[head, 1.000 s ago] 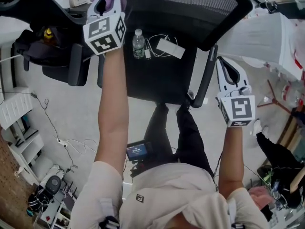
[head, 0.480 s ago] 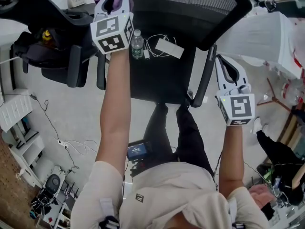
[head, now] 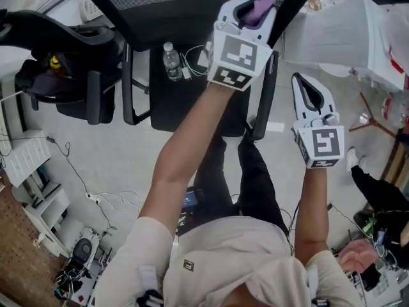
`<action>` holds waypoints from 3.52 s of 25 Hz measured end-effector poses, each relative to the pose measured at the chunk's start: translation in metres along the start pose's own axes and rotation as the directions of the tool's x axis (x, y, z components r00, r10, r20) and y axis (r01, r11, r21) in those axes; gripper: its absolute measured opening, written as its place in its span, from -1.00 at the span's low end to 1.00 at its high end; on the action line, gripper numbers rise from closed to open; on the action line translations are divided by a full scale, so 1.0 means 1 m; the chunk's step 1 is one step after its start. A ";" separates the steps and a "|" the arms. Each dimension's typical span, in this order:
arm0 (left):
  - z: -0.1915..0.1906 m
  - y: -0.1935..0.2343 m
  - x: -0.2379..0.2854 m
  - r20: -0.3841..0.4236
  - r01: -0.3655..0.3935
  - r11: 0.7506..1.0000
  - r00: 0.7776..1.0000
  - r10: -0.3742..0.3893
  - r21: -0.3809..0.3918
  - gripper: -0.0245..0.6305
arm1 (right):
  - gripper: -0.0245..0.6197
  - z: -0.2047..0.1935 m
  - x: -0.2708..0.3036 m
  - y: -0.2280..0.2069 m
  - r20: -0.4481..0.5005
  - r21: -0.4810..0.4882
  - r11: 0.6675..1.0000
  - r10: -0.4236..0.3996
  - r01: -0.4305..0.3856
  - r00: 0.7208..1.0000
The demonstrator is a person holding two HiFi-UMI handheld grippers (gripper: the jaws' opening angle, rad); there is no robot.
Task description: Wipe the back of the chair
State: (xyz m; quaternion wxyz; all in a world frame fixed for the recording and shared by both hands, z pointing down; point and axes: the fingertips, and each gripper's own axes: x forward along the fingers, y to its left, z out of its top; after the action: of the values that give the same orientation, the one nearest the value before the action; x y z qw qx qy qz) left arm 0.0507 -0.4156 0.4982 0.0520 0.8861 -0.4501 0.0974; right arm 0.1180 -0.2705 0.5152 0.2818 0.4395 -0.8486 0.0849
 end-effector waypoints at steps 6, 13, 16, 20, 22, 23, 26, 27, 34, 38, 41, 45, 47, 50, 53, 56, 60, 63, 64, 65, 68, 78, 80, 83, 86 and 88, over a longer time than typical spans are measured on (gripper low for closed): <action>0.008 -0.046 0.018 0.007 0.070 0.997 0.997 -0.071 0.028 -0.61 | -0.94 -0.014 -0.014 -0.020 0.001 0.026 0.999 -0.020 0.020 1.000; 0.005 -0.029 0.012 0.017 0.031 0.999 0.999 -0.032 0.016 -0.62 | -0.94 -0.015 -0.012 -0.023 0.001 0.026 0.999 -0.022 0.022 1.000; -0.002 -0.004 0.003 0.010 -0.013 1.000 1.000 0.013 -0.008 -0.62 | -0.94 -0.010 -0.008 -0.017 0.002 0.016 1.000 -0.011 0.011 1.000; -0.019 0.056 -0.024 -0.013 -0.119 0.993 0.993 0.119 -0.022 -0.62 | -0.94 0.002 0.001 -0.006 0.016 0.007 1.000 0.009 -0.009 1.000; -0.030 0.100 -0.046 -0.034 -0.197 0.979 0.980 0.196 -0.041 -0.62 | -0.94 0.013 0.010 0.003 0.033 -0.001 1.000 0.027 -0.027 0.999; -0.035 0.124 -0.060 -0.048 -0.241 0.969 0.970 0.238 -0.052 -0.62 | -0.94 0.020 0.016 0.008 0.043 -0.006 0.999 0.037 -0.037 0.998; -0.054 0.193 -0.105 -0.091 -0.370 0.927 0.927 0.363 -0.065 -0.62 | -0.94 0.038 0.034 0.023 0.069 -0.015 0.998 0.066 -0.065 0.995; -0.062 0.212 -0.119 -0.102 -0.405 0.912 0.912 0.397 -0.065 -0.62 | -0.94 0.044 0.040 0.029 0.077 -0.017 0.997 0.074 -0.073 0.994; -0.074 0.263 -0.174 -0.120 -0.486 0.871 0.871 0.477 -0.063 -0.62 | -0.94 0.085 0.069 0.058 0.120 -0.047 0.993 0.113 -0.108 0.986; -0.065 0.262 -0.183 -0.115 -0.480 0.875 0.874 0.472 -0.061 -0.62 | -0.94 0.106 0.070 0.068 0.132 -0.066 0.991 0.124 -0.116 0.984; -0.052 0.259 -0.189 -0.102 -0.473 0.879 0.879 0.466 -0.066 -0.62 | -0.94 0.118 0.065 0.073 0.135 -0.072 0.991 0.123 -0.114 0.983; -0.028 0.248 -0.201 -0.084 -0.459 0.886 0.887 0.453 -0.068 -0.62 | -0.94 0.137 0.052 0.075 0.146 -0.084 0.991 0.120 -0.109 0.982; -0.017 0.237 -0.209 -0.080 -0.446 0.893 0.894 0.441 -0.065 -0.62 | -0.94 0.148 0.043 0.074 0.155 -0.090 0.990 0.118 -0.105 0.981; 0.002 0.215 -0.221 -0.073 -0.416 0.908 0.908 0.412 -0.048 -0.62 | -0.94 0.166 0.027 0.073 0.172 -0.096 0.990 0.119 -0.104 0.978; 0.026 0.195 -0.237 -0.061 -0.399 0.917 0.916 0.397 -0.025 -0.62 | -0.94 0.186 0.009 0.070 0.195 -0.098 0.990 0.122 -0.104 0.973; 0.048 0.179 -0.257 -0.042 -0.392 0.920 0.919 0.392 0.020 -0.62 | -0.94 0.200 -0.012 0.070 0.211 -0.093 0.989 0.131 -0.114 0.969; 0.085 0.146 -0.288 -0.024 -0.368 0.928 0.929 0.369 0.054 -0.62 | -0.94 0.214 -0.041 0.068 0.222 -0.081 0.989 0.141 -0.126 0.965; 0.109 0.128 -0.310 -0.003 -0.358 0.929 0.933 0.360 0.097 -0.62 | -0.94 0.227 -0.060 0.066 0.237 -0.086 0.987 0.152 -0.135 0.960; 0.117 0.121 -0.317 0.003 -0.354 0.928 0.934 0.356 0.112 -0.62 | -0.94 0.231 -0.067 0.066 0.242 -0.090 0.986 0.157 -0.139 0.957; 0.125 0.114 -0.325 0.008 -0.351 0.928 0.936 0.353 0.125 -0.62 | -0.94 0.235 -0.073 0.067 0.248 -0.094 0.985 0.161 -0.142 0.955; 0.149 0.094 -0.349 0.031 -0.349 0.925 0.937 0.349 0.150 -0.62 | -0.94 0.246 -0.093 0.069 0.265 -0.108 0.983 0.174 -0.150 0.949; 0.223 0.035 -0.408 0.129 -0.357 0.907 0.933 0.336 0.222 -0.62 | -0.94 0.273 -0.154 0.075 0.311 -0.154 0.974 0.207 -0.165 0.928; 0.235 0.024 -0.413 0.142 -0.351 0.907 0.935 0.325 0.235 -0.62 | -0.94 0.277 -0.163 0.074 0.323 -0.162 0.973 0.209 -0.163 0.923; 0.245 0.004 -0.423 0.102 -0.328 0.913 0.944 0.313 0.243 -0.62 | -0.94 0.280 -0.178 0.075 0.334 -0.173 0.971 0.215 -0.165 0.918; 0.252 -0.010 -0.431 0.099 -0.320 0.916 0.947 0.305 0.242 -0.62 | -0.95 0.279 -0.191 0.074 0.336 -0.183 0.972 0.202 -0.147 0.920; 0.255 -0.017 -0.435 0.100 -0.314 0.918 0.949 0.298 0.243 -0.62 | -0.95 0.277 -0.199 0.072 0.328 -0.178 0.974 0.193 -0.140 0.925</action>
State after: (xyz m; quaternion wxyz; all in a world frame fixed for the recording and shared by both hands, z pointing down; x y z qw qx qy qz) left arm -0.1535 -0.1084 0.1540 -0.0925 0.8067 -0.5680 0.1345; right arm 0.0394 -0.1969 0.1832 0.1541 0.3511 -0.9229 -0.0341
